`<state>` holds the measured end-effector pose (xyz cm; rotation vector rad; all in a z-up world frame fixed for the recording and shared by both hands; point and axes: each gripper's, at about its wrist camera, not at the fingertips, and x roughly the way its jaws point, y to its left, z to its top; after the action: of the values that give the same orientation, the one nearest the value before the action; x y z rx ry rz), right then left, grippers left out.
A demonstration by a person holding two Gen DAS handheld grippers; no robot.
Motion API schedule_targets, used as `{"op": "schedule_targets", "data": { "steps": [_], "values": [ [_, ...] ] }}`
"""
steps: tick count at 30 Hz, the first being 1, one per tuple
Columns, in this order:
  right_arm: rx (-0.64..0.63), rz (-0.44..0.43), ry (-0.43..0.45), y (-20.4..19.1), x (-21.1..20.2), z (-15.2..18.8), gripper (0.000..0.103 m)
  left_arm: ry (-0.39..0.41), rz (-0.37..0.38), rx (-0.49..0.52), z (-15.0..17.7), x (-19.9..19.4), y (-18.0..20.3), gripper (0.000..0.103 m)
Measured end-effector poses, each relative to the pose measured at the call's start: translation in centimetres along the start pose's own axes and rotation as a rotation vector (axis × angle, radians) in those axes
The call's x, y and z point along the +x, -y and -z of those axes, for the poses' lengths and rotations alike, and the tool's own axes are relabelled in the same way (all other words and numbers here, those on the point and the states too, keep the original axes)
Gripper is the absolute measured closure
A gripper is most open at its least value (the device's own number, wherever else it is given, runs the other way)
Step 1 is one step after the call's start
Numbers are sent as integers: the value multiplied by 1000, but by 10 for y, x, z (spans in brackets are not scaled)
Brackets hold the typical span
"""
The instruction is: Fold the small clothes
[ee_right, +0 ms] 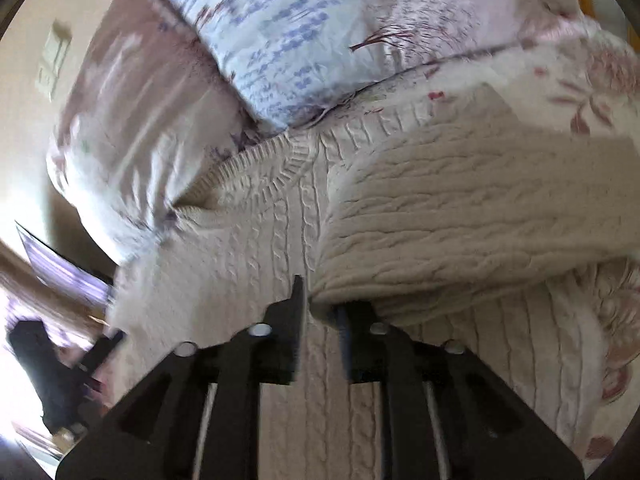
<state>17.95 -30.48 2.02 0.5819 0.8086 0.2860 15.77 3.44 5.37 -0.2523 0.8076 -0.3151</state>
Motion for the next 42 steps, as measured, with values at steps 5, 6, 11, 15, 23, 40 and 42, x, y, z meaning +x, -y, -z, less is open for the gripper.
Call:
{"op": "schedule_targets", "data": {
  "steps": [5,6,11,15,23,40,42],
  "values": [
    [191,28,124,33,-32,-14,49,-8,19,-30,0,1,-5,2],
    [229,39,145,42,-38,-17,49,-10,25,-40,0,1,-7,2],
    [396,155,257,82,-62,-25,61,-21,43,-69,2,1,-13,2],
    [382,246,294,86,-69,-36,89,-22,54,-93,2,0,-19,2],
    [-137,110,320,-65,-48,-38,93,-29,129,-200,-2,1,-35,2],
    [216,-36,-1,15,-2,27,55,-164,207,-442,-4,53,-61,35],
    [326,7,58,44,-12,27,55,-165,196,-445,-9,58,-63,41]
  ]
}}
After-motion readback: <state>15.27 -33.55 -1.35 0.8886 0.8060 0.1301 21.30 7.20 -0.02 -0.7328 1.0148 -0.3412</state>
